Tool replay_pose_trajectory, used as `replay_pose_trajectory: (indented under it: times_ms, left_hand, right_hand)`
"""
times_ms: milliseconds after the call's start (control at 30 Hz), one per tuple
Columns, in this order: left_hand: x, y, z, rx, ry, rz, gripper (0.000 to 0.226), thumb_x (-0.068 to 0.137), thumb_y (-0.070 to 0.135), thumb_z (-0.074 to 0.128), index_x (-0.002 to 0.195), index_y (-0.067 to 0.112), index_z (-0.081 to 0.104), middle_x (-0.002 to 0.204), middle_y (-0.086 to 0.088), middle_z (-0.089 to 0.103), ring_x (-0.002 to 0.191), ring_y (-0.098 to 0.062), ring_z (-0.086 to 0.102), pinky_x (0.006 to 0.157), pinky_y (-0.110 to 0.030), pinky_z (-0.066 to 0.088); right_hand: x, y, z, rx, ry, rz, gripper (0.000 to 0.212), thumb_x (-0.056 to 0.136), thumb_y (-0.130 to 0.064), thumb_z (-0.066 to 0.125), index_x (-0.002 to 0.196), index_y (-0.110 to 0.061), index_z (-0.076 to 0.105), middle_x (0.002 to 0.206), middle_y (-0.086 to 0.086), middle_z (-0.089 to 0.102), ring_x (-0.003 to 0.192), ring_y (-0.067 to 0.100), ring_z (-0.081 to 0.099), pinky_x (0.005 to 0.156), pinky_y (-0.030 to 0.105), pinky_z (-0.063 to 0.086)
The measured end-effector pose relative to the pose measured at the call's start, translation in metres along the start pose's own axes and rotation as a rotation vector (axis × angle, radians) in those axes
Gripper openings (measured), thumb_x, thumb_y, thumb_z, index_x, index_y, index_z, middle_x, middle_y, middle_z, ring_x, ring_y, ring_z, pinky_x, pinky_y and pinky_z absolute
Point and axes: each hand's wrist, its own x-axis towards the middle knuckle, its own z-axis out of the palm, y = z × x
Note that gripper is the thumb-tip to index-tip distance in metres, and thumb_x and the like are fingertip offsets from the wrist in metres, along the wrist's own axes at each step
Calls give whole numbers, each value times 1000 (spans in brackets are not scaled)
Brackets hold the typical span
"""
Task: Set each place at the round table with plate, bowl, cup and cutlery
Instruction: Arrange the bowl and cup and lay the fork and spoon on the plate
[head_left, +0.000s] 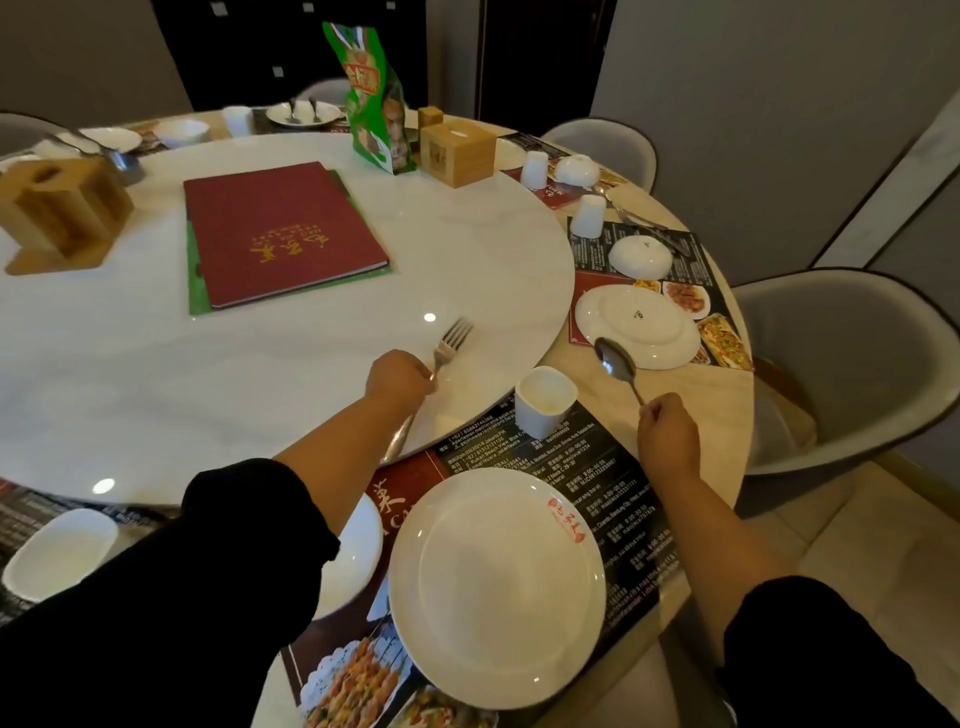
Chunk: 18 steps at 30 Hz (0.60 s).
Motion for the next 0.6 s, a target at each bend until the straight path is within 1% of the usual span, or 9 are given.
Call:
replay_pose_trajectory:
  times_ms: [100, 133, 167, 267, 333, 367, 433, 533, 600]
  left_hand:
    - [-23, 2, -15, -305, 73, 0, 12, 82, 11, 71, 91, 5, 68, 87, -9, 63, 80, -22, 60, 77, -33, 54]
    - [-33, 2, -21, -392, 75, -7, 10, 81, 9, 71, 89, 5, 67, 86, -11, 64, 76, -23, 61, 77, -34, 55]
    - [-44, 2, -26, -466, 63, -18, 11, 81, 8, 71, 90, 4, 66, 85, -12, 64, 72, -22, 61, 75, -33, 57]
    - [-81, -1, -40, -635, -7, -50, 17, 82, 6, 70, 97, -1, 64, 80, -12, 66, 64, -15, 65, 59, -20, 57]
    - [-107, -7, -47, -687, -30, -53, 17, 82, 8, 70, 96, -1, 64, 76, -11, 66, 56, -10, 66, 53, -16, 56]
    - [-118, -11, -48, -692, -37, -55, 16, 82, 9, 70, 94, 0, 64, 76, -10, 66, 57, -10, 66, 54, -16, 55]
    - [-139, -20, -49, -682, -58, -66, 15, 82, 11, 70, 91, 1, 65, 76, -11, 68, 62, -16, 66, 56, -19, 55]
    - [-163, -32, -47, -681, -86, -71, 14, 83, 11, 69, 91, -1, 65, 76, -12, 69, 64, -20, 64, 56, -20, 56]
    - [-175, -37, -47, -687, -91, -81, 15, 83, 10, 69, 91, -2, 65, 76, -12, 68, 64, -21, 62, 53, -18, 55]
  right_hand:
    - [-33, -14, -16, 238, 83, 24, 15, 96, -14, 47, 106, -8, 56, 89, 3, 55, 81, 16, 52, 62, 24, 41]
    - [-46, -18, -20, 300, 90, 37, 15, 96, -16, 49, 107, -10, 58, 89, 1, 56, 81, 15, 53, 63, 23, 42]
    - [-61, -22, -24, 356, 77, 57, 15, 95, -18, 51, 106, -13, 59, 90, 0, 58, 80, 16, 56, 65, 24, 45]
    - [-106, -28, -30, 514, -52, 112, 10, 92, -20, 56, 100, -16, 61, 86, 1, 64, 70, 16, 63, 65, 28, 54]
    - [-134, -29, -31, 557, -163, 98, 6, 91, -16, 58, 96, -16, 62, 84, 1, 65, 68, 16, 65, 63, 27, 56]
    - [-146, -29, -30, 553, -218, 90, 6, 90, -15, 59, 95, -16, 63, 85, 2, 65, 68, 15, 65, 60, 23, 56]
    - [-166, -26, -24, 494, -302, 72, 6, 89, -14, 61, 94, -15, 64, 87, 1, 66, 70, 13, 65, 58, 17, 52]
    - [-185, -22, -11, 305, -365, -2, 7, 88, -14, 63, 92, -12, 68, 87, -2, 66, 82, 12, 62, 66, 15, 45]
    - [-191, -22, -6, 238, -371, -28, 10, 88, -14, 62, 94, -10, 68, 90, -1, 66, 85, 12, 59, 67, 15, 42]
